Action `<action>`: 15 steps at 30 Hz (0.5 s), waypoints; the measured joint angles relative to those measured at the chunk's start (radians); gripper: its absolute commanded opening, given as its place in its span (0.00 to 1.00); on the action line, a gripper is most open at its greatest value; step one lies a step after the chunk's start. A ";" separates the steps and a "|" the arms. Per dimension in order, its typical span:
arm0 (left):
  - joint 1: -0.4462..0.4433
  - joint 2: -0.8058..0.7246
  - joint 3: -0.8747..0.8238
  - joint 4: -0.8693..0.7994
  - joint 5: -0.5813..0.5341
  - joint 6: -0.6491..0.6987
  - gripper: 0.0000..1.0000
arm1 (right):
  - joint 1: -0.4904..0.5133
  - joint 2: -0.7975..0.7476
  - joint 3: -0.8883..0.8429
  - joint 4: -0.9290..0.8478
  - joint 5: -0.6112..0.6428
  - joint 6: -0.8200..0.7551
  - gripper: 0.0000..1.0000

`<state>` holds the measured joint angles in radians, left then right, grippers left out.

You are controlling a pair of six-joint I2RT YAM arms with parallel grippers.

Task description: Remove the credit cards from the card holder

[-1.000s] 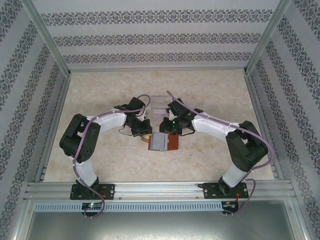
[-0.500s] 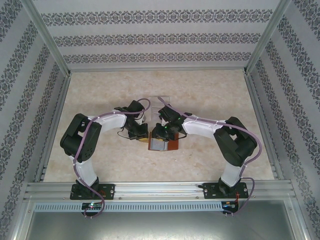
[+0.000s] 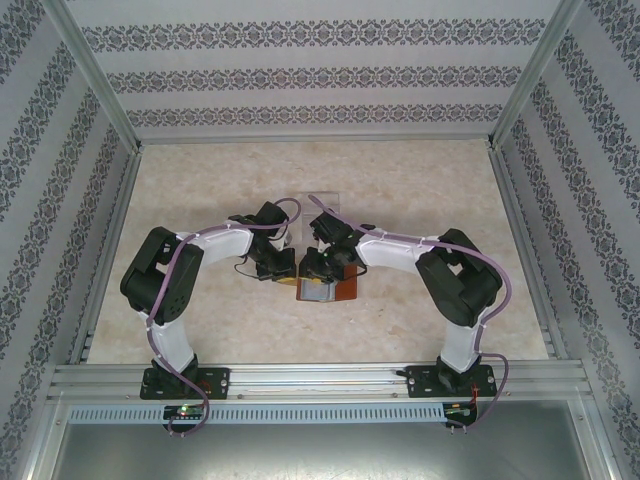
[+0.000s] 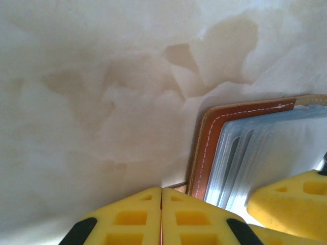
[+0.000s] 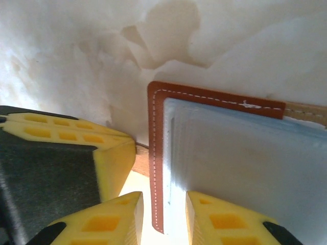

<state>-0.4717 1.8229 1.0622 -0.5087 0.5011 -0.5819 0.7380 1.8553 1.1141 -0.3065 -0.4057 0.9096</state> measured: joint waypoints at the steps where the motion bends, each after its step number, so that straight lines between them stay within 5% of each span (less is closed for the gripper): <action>1: 0.000 0.000 0.000 0.000 0.000 0.000 0.08 | 0.000 0.002 0.003 -0.009 0.005 -0.003 0.31; 15: 0.000 0.000 -0.003 0.001 0.004 0.000 0.08 | 0.031 0.014 0.089 -0.187 0.120 -0.063 0.39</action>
<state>-0.4713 1.8229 1.0595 -0.5076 0.5053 -0.5823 0.7685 1.8698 1.2034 -0.4931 -0.2855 0.8463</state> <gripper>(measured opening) 0.076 0.386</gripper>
